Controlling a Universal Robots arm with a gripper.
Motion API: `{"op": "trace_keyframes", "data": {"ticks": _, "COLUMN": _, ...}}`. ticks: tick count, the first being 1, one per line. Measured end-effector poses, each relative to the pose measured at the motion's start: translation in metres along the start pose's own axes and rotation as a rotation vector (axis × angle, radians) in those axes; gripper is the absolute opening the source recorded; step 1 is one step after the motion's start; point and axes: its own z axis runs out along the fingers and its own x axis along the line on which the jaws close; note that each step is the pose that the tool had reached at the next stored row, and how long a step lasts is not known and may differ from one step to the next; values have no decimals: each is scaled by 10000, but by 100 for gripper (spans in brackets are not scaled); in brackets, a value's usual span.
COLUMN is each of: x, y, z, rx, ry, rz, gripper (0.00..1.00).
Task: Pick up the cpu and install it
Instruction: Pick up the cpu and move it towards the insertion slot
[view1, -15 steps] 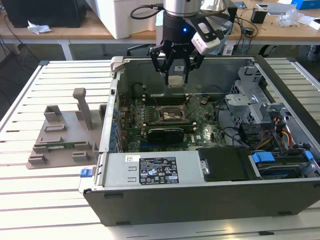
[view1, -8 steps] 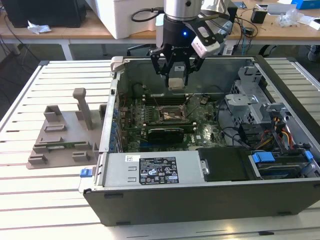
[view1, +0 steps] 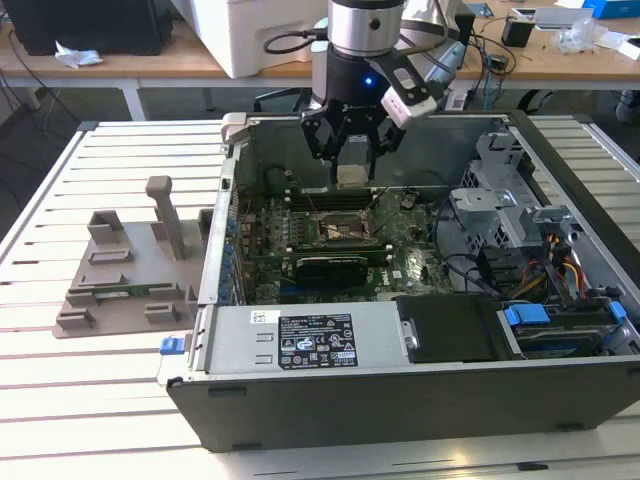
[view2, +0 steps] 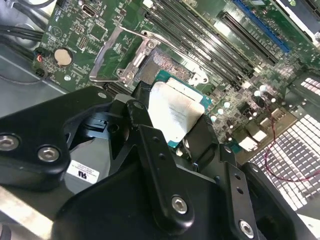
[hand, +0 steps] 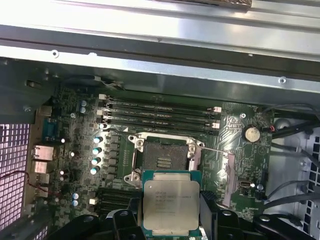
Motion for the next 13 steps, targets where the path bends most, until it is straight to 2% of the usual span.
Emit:
{"op": "trace_keyframes", "data": {"ticks": 6, "x": -1, "y": 10, "z": 103, "rx": 45, "ry": 5, "rz": 1, "gripper": 55}}
{"op": "trace_keyframes", "data": {"ticks": 13, "x": -1, "y": 13, "z": 114, "rx": 59, "ry": 7, "rz": 0, "gripper": 55}}
